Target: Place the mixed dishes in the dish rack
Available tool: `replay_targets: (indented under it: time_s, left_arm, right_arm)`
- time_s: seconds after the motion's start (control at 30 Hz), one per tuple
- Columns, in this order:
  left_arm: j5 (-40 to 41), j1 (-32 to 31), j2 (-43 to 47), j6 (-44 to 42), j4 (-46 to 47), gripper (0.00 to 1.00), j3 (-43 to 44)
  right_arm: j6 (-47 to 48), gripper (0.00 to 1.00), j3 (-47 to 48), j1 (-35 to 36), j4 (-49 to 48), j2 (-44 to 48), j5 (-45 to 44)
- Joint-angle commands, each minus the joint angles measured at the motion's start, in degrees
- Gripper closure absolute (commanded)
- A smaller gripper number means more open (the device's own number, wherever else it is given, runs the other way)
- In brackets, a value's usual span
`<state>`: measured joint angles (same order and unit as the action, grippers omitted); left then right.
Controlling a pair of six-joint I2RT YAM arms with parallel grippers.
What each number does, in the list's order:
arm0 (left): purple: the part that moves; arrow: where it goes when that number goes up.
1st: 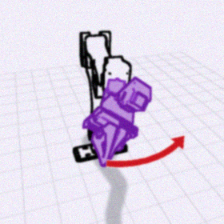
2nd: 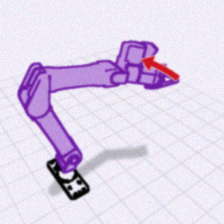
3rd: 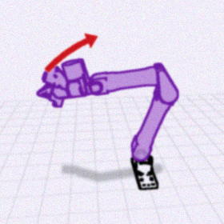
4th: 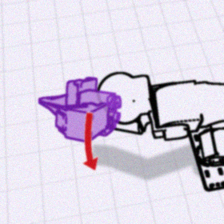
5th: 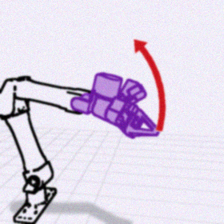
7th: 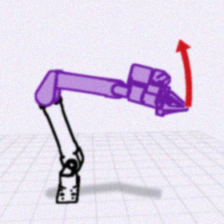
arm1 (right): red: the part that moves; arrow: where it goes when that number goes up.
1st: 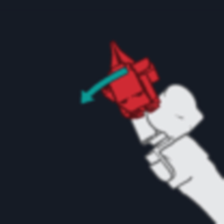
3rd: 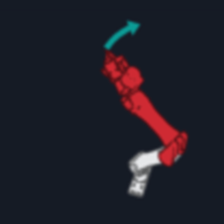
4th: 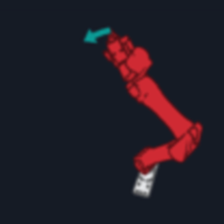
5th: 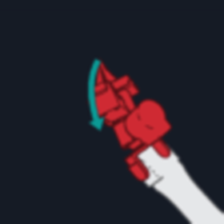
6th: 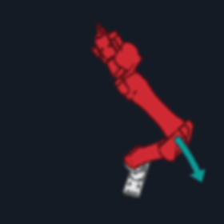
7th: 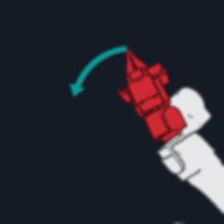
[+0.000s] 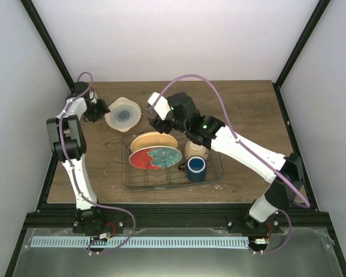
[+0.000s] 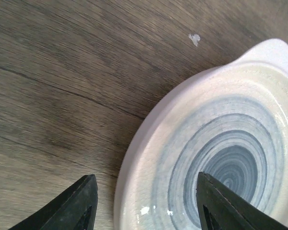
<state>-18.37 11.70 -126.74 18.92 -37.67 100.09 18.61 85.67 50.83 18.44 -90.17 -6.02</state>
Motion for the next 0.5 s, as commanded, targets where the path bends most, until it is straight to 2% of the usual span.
replay_targets:
  time_s: [0.0,0.27,0.47]
  left_arm:
    - [5.17,-1.86,-2.44,-1.73,-4.64,0.42,3.52]
    - [12.35,-3.17,-3.42,-3.33,-7.33,0.44,3.79]
    - [15.97,-3.29,-3.22,-4.53,-8.41,0.53,1.93]
  right_arm:
    - [-2.39,0.24,3.00,-0.14,2.27,-0.55,-2.63]
    - [-4.25,0.26,3.54,-0.73,3.44,-1.32,-2.86]
    - [-4.41,0.34,3.23,-1.03,4.21,-1.53,-2.89]
